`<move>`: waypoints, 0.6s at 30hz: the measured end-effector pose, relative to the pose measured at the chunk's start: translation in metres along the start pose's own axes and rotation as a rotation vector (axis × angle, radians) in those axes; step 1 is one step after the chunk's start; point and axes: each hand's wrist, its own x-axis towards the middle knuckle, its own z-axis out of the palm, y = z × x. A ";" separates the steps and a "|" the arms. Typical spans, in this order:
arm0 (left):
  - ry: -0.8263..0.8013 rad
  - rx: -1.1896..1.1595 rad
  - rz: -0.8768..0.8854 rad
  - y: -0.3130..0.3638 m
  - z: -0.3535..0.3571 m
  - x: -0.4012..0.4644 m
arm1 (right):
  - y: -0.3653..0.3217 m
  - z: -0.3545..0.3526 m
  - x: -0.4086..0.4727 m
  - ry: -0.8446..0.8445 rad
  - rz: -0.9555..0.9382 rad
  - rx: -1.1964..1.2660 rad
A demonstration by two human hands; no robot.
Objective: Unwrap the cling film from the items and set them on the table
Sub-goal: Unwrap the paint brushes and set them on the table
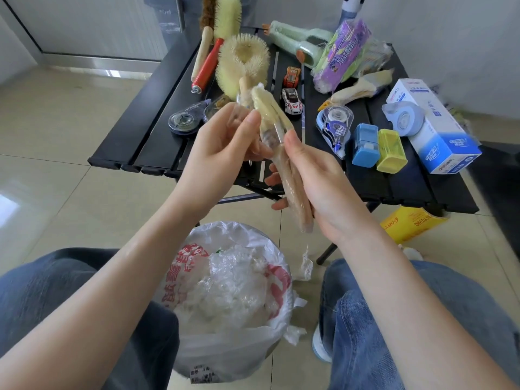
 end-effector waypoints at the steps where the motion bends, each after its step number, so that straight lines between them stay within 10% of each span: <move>1: -0.002 -0.016 -0.045 0.002 0.001 0.000 | 0.001 0.000 0.001 0.002 -0.009 -0.006; 7: -0.127 0.083 -0.283 0.003 -0.006 0.003 | 0.003 0.001 0.003 0.046 -0.076 0.079; 18: -0.145 0.111 -0.004 0.005 0.002 -0.005 | 0.002 0.003 0.003 0.052 -0.103 0.238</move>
